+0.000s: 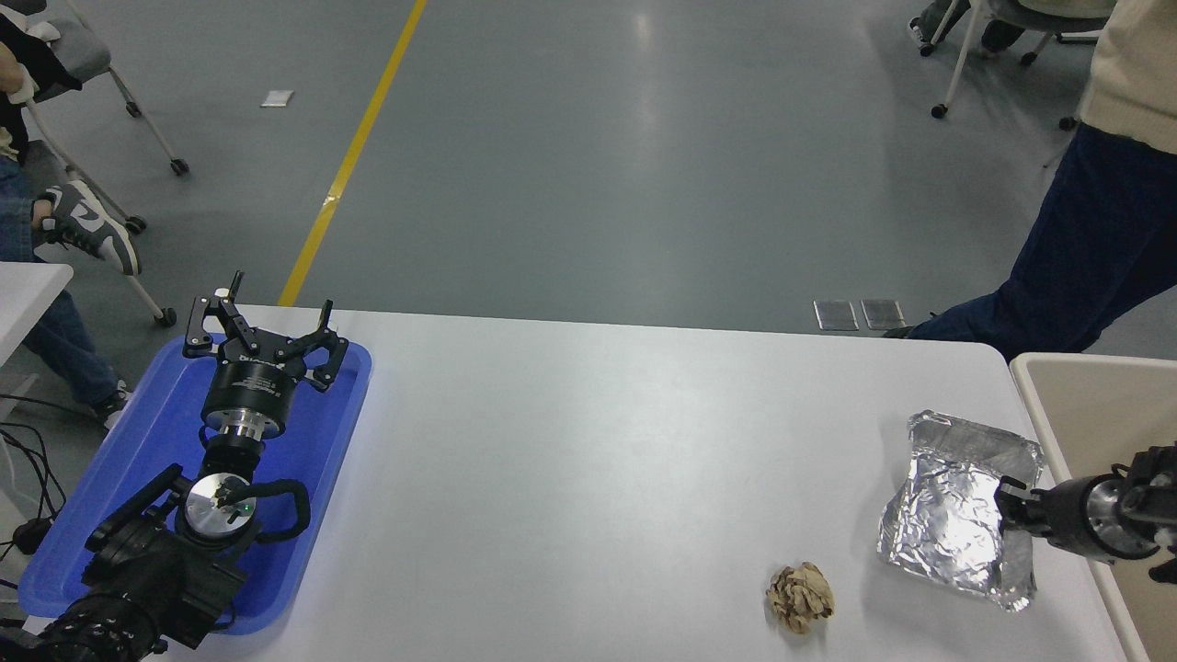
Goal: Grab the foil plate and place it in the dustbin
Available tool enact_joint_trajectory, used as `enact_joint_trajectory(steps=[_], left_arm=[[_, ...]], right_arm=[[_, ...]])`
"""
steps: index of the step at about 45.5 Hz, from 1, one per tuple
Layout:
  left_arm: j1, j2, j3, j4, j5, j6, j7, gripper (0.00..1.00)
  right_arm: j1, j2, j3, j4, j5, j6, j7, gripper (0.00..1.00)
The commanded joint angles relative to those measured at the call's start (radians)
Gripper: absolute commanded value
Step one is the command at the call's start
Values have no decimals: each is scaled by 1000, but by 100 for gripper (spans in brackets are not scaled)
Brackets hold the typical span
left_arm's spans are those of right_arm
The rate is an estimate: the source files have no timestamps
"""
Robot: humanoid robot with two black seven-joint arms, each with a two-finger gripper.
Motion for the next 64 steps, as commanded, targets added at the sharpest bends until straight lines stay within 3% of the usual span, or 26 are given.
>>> enact_joint_trajectory(steps=[1,11,28,49,64], left_arm=[[0,0,0,0,-1,0,1,100],[0,0,0,-2,1,-2,1,100],[2,0,0,0,1,-2,1,100],[2,2,0,0,1,-3,1,100],[2,0,0,0,1,-3,1,100]], right_arm=[[295,-101,-147,145,-105,104,-1,0],[680,-78,-401,273,-147,229,2,0],[1045,77,-599,328,-150,453,10,0],[1179,121,-607,383,-150,550,10,0],[1150,42,-629,357,-184,581,13,0]])
